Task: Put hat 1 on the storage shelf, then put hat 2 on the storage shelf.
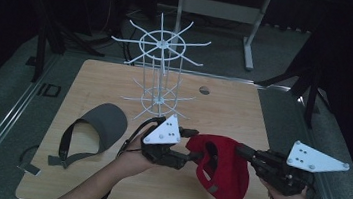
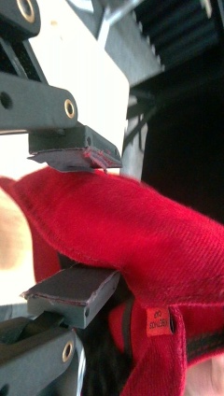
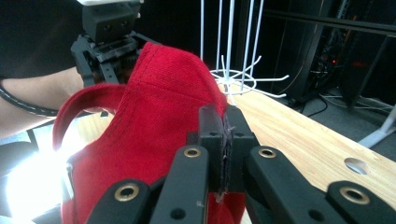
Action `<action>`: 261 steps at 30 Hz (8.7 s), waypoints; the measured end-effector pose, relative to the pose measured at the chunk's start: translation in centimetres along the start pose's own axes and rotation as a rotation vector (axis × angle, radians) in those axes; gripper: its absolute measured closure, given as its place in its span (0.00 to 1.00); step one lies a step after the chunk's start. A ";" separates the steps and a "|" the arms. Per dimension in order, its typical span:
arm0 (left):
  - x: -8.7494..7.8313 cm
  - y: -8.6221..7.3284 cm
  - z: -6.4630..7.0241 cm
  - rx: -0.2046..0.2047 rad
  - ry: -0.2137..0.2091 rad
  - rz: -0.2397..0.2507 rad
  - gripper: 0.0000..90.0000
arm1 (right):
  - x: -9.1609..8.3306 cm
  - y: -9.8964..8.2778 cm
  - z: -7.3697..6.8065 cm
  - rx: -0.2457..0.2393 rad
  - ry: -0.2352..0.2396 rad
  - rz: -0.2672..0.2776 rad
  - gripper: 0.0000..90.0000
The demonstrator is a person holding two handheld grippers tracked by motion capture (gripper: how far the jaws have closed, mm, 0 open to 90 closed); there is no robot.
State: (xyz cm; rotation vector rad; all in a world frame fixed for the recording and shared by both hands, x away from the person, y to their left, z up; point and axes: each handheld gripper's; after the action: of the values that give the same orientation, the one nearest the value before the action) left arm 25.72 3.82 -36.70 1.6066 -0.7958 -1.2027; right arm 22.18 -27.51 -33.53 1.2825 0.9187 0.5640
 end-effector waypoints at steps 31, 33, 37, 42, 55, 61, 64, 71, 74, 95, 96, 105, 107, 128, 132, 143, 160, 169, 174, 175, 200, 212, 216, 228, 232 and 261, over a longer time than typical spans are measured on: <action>-5.7 -9.8 0.5 -0.166 0.160 0.015 0.44 | -1.9 4.2 2.7 0.062 -0.189 0.108 0.98; -5.8 -10.7 0.7 -0.176 0.162 -0.003 0.44 | -1.8 4.8 3.0 0.056 -0.201 0.110 0.98; -6.0 -12.5 0.9 -0.205 0.177 -0.026 0.44 | -1.5 5.9 3.4 0.054 -0.225 0.121 0.98; -6.4 -14.7 1.0 -0.240 0.197 -0.030 0.44 | -1.2 7.4 3.9 0.056 -0.239 0.146 0.98; -7.1 -18.0 1.2 -0.311 0.241 -0.008 0.44 | 0.9 11.5 4.9 0.065 -0.245 0.187 0.98; -7.2 -18.7 1.3 -0.322 0.251 -0.010 0.44 | 2.5 13.2 5.5 0.070 -0.248 0.185 0.98; -7.2 -18.7 1.3 -0.314 0.256 -0.010 0.44 | 3.5 13.8 5.6 0.070 -0.250 0.177 0.98; -7.3 -18.9 1.3 -0.319 0.264 -0.002 0.44 | 5.6 14.1 5.7 0.065 -0.255 0.136 0.98; -7.4 -19.0 1.3 -0.323 0.266 -0.003 0.44 | 6.3 13.4 5.7 0.063 -0.245 0.117 0.98; -7.3 -19.3 1.3 -0.337 0.268 -0.007 0.44 | 6.5 8.0 4.9 0.064 -0.161 0.059 0.97; -7.2 -19.4 1.3 -0.336 0.266 -0.009 0.44 | 6.5 7.8 4.8 0.064 -0.156 0.059 0.97; -7.2 -19.5 1.3 -0.343 0.261 -0.009 0.44 | 6.0 6.1 5.0 0.057 -0.135 0.037 0.84; -7.2 -19.6 1.2 -0.345 0.264 -0.012 0.44 | 5.6 5.6 5.0 0.053 -0.127 0.033 0.77; -7.0 -19.7 1.2 -0.350 0.260 -0.017 0.45 | 2.1 -1.1 5.9 0.105 -0.128 -0.027 0.21; -7.1 -19.7 1.2 -0.349 0.263 -0.016 0.45 | 2.1 -3.0 6.5 0.164 -0.145 -0.050 0.21; -7.3 -19.8 1.2 -0.348 0.263 -0.024 0.45 | 2.3 -8.5 7.4 0.191 -0.225 -0.160 0.24; -8.7 -19.9 0.9 -0.335 0.285 -0.015 0.45 | 2.0 -16.3 8.3 0.180 -0.250 -0.199 0.16; -11.7 -20.9 0.7 -0.341 0.377 -0.024 0.46 | 2.0 -18.8 8.5 0.179 -0.242 -0.215 0.16; -14.1 -21.7 0.8 -0.358 0.447 -0.031 0.46 | 1.6 -19.7 8.7 0.199 -0.269 -0.231 0.16; -14.6 -21.9 0.8 -0.362 0.464 -0.032 0.46 | 1.5 -19.8 8.8 0.205 -0.274 -0.227 0.16; -21.7 -28.1 0.7 -0.547 0.760 -0.227 0.44 | -0.6 -22.8 9.4 0.263 -0.531 -0.270 0.16; -19.8 -28.3 -1.1 -0.599 0.798 -0.341 0.42 | -0.6 -22.9 9.4 0.272 -0.560 -0.259 0.16; -19.4 -28.3 -1.6 -0.614 0.794 -0.368 0.42 | -0.7 -23.0 9.4 0.275 -0.560 -0.257 0.16; -19.2 -28.1 -1.8 -0.610 0.832 -0.388 0.72 | -0.6 -23.0 9.4 0.274 -0.553 -0.262 0.16; -19.1 -28.0 -1.9 -0.610 0.831 -0.393 0.88 | -0.6 -23.0 9.4 0.278 -0.552 -0.260 0.16; -19.3 -21.6 -3.7 -0.269 0.538 -0.114 0.89 | -0.9 -23.0 9.5 0.299 -0.503 -0.239 0.16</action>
State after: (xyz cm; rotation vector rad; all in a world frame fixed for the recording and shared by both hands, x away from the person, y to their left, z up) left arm 22.52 29.51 -50.18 1.6530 -0.1926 -0.8454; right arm 26.63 -38.74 -55.27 1.4645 0.7303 -0.0929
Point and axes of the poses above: each handheld gripper's, and its own axes: x roughly forward along the jaws, y roughly out of its top, z roughly to its right, and after that the axes turned 3 degrees about -y, right-handed
